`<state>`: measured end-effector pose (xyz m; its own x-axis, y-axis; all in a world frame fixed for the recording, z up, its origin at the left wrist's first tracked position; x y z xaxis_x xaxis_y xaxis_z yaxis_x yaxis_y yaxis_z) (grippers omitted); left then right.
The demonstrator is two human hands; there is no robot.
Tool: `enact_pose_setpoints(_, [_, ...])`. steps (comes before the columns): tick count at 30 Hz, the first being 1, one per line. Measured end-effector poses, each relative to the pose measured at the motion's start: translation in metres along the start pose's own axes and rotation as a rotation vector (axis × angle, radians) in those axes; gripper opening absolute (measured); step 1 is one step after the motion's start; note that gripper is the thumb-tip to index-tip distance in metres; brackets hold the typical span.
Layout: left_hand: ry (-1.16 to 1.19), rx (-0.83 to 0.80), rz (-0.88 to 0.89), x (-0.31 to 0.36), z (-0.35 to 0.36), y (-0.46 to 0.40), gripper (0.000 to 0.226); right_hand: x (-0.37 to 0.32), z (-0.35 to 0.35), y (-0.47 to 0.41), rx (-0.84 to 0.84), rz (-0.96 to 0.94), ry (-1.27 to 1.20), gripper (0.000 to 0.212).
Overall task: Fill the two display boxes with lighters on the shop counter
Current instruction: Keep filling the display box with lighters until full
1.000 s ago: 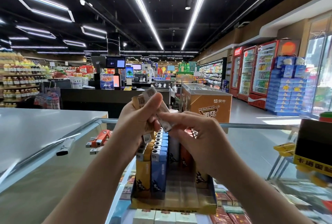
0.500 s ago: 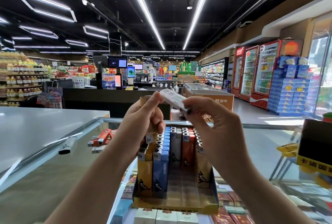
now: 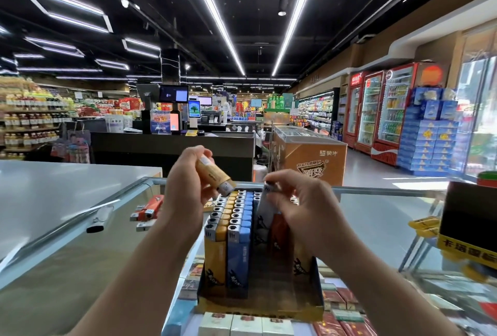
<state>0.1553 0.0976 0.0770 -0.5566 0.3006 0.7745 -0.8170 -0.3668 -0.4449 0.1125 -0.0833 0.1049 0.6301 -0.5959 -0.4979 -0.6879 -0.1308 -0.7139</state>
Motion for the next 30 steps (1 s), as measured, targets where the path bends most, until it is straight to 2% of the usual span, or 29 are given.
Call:
enact_pose_setpoints(8, [-0.013, -0.182, -0.012, -0.003, 0.015, 0.001, 0.016, 0.003, 0.019, 0.003, -0.063, -0.027, 0.273, 0.023])
enact_pose_setpoints(15, [-0.025, -0.214, -0.022, -0.003, 0.02, 0.003, 0.013, 0.005, 0.02, 0.005, -0.019, -0.01, 0.335, 0.021])
enact_pose_setpoints(21, [-0.016, -0.225, -0.019, -0.001, 0.022, 0.004, 0.03, 0.008, 0.024, 0.002, -0.092, -0.013, 0.353, 0.019])
enact_pose_setpoints(25, [-0.006, -0.273, -0.034, -0.002, 0.027, 0.005, 0.031, 0.018, 0.02, -0.001, -0.126, 0.059, 0.188, 0.02])
enact_pose_setpoints(28, [-0.059, -0.364, -0.037, -0.002, 0.035, 0.009, 0.032, 0.021, -0.01, -0.006, 0.063, 0.13, -0.074, 0.025])
enact_pose_setpoints(30, [-0.125, -0.408, -0.02, -0.001, 0.039, 0.011, 0.033, 0.024, -0.023, -0.009, 0.083, 0.173, -0.317, 0.034])
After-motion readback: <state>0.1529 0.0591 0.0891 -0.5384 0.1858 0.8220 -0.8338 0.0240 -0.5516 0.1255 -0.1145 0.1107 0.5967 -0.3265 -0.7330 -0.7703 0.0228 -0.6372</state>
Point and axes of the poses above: each hand's wrist, its own y-axis away from the middle knuckle, its own z-axis out of the palm, x = y × z, the point moved 10 cm from there along -y, towards the middle knuckle, and after that the axes turned 7 degrees about z, right-handed, at the moved point
